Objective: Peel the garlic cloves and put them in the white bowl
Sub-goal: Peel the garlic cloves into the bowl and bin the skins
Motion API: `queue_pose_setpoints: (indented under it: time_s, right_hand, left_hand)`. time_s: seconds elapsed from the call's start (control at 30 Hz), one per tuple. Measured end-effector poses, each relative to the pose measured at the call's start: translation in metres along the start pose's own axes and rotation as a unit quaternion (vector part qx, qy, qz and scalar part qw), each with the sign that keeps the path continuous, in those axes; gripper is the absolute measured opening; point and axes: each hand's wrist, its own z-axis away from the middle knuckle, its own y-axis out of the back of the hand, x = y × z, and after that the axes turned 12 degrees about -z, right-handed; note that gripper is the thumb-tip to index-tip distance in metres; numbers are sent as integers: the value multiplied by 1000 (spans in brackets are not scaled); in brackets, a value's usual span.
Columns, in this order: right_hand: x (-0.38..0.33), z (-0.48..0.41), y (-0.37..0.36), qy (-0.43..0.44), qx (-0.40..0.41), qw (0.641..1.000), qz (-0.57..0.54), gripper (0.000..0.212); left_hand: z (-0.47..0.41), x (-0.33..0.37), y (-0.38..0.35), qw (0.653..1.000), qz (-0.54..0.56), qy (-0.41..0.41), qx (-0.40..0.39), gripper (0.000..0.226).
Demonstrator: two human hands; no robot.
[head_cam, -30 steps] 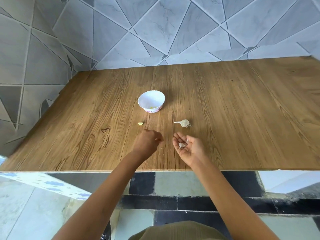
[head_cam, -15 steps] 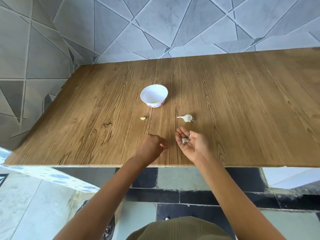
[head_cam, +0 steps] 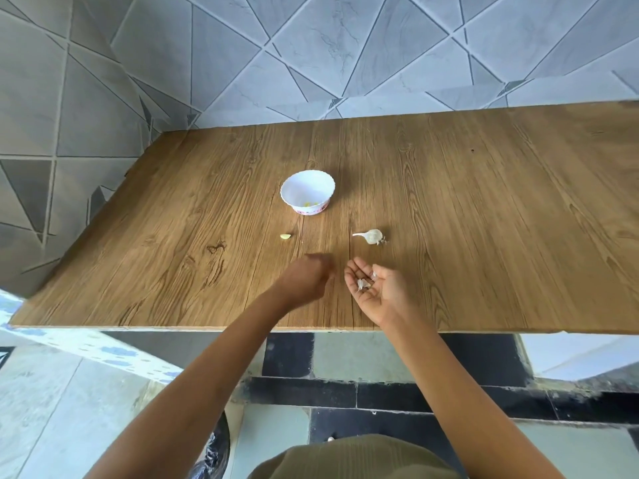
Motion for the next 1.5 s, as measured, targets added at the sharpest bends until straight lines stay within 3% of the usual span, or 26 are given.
queue_pose_setpoints:
  time_s: [0.1, 0.2, 0.33, 0.5, 0.63, 0.8, 0.9, 1.17, 1.33, 1.43, 1.5]
  right_hand:
    - [3, 1, -4, -7, 3, 1000, -7, 33]
    - [6, -1, -8, -5, 12, 1000, -21, 30]
    - [7, 1, -11, -8, 10, 1000, -16, 29]
    - [5, 6, -13, -21, -1, 1000, 1, 32]
    - [2, 3, -14, -46, 1, 998, 34, 35]
    - [20, -4, -19, -125, -17, 987, 101, 34]
    - [57, -7, -24, -179, -21, 970, 161, 33]
    - [227, 2, -20, -343, -59, 883, 315, 31]
    - [339, -29, 6, -408, -49, 835, 366, 33]
    - [421, -63, 33, -401, -4, 825, 398, 32]
    - [430, -69, 41, -401, 1, 830, 387, 32]
  left_hand:
    - [-8, 8, 17, 995, 77, -4, 63, 15]
    - [-9, 19, 22, 998, 19, -39, 46, 19]
    - [-6, 27, 26, 998, 1, 27, 54, 16]
    - [-1, 33, 22, 984, 122, 100, 86, 7]
    - [10, 30, 23, 951, 233, 139, 147, 25]
    - [54, 14, 24, 851, 344, 333, 217, 31]
    - [107, 2, 16, 771, 402, 420, 262, 32]
    - [269, -34, -19, 545, 433, 604, 388, 26]
    - [345, -77, -48, 499, 422, 656, 379, 21]
    - [391, -133, -91, 470, 438, 680, 355, 22]
    - [396, -133, -95, 462, 440, 691, 340, 22]
